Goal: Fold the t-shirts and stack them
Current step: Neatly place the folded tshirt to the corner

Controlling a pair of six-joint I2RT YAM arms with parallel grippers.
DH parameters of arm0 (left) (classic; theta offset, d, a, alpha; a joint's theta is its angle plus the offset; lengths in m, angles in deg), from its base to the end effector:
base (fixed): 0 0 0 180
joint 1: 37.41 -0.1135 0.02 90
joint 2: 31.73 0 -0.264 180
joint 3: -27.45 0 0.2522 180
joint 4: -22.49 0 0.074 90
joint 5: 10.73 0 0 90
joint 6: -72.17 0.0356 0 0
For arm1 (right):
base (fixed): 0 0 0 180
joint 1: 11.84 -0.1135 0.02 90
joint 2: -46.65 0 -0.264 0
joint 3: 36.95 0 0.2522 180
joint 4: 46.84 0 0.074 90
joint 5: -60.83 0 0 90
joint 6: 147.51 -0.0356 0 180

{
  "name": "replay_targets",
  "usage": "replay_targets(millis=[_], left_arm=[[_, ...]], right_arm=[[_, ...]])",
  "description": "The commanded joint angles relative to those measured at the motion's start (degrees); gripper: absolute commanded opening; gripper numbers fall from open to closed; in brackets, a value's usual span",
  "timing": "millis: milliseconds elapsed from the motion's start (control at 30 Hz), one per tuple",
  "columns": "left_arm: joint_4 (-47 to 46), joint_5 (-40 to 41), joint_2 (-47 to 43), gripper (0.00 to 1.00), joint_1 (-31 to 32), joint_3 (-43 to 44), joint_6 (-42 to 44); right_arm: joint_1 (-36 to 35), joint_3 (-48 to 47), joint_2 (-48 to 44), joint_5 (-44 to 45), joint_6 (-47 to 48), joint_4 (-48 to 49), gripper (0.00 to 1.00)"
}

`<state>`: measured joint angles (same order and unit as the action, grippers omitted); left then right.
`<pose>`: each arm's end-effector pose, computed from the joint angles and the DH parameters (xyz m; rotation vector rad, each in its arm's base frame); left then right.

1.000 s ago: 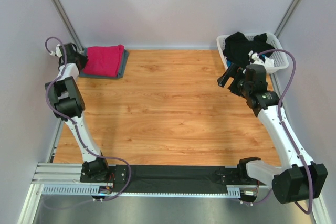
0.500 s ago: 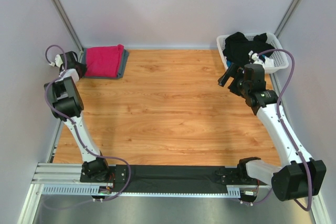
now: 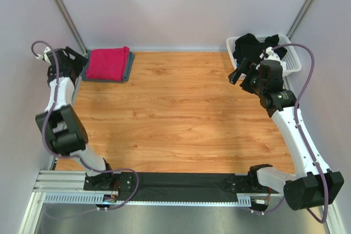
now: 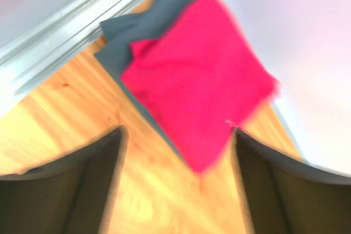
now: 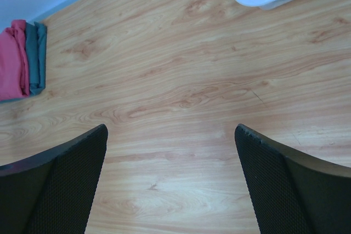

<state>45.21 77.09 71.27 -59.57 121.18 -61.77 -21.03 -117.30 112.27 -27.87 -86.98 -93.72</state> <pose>0.3906 0.1576 0.2721 -1.1482 1.8061 -0.2641 0.2447 0.0388 0.3598 0.3926 2.1186 0.3710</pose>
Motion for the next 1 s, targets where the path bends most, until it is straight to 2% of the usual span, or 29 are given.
replay_targets(millis=[0, 133, 200, 233, 367, 467, 633, 767, 967], left_arm=[[3.4, -6.1, -16.7, 0.99, -0.4, -5.3, 8.0], [13.9, -14.3, -36.8, 1.0, -0.2, -13.6, 15.2], [19.8, -18.9, -42.2, 1.0, 0.7, -14.4, 18.0], [25.7, -19.7, -46.7, 1.0, 1.3, -14.7, 20.1], [35.9, -25.2, -56.9, 1.0, 3.1, -16.9, 22.2], [43.3, -20.2, -59.1, 0.99, 6.6, -18.3, 22.2], [45.1, -22.4, -62.3, 0.98, 6.9, -25.6, 20.1], [45.1, -20.2, -62.0, 0.98, 7.2, -26.4, 20.5], [44.7, -19.9, -61.8, 0.97, 7.5, -25.3, 20.8]], right_arm=[[0.1, -2.6, -2.9, -2.3, 3.0, 1.5, 1.0], [0.1, -0.3, -5.7, -4.4, 3.6, 2.1, 1.0], [0.1, 1.8, -7.9, -5.0, 3.8, 1.6, 1.0], [0.1, 2.8, -8.6, -5.3, 4.0, 1.6, 1.0], [0.1, 8.7, -13.8, -4.4, 2.7, 0.4, 1.0], [0.1, 15.2, -19.3, -4.5, 0.9, 0.9, 1.0], [0.1, 24.8, -28.9, -3.1, -1.4, 2.4, 1.0], [0.1, 27.5, -32.4, -2.0, -2.6, 1.0, 1.0], [0.1, 26.3, -31.4, -1.8, -1.9, 1.2, 1.0]])
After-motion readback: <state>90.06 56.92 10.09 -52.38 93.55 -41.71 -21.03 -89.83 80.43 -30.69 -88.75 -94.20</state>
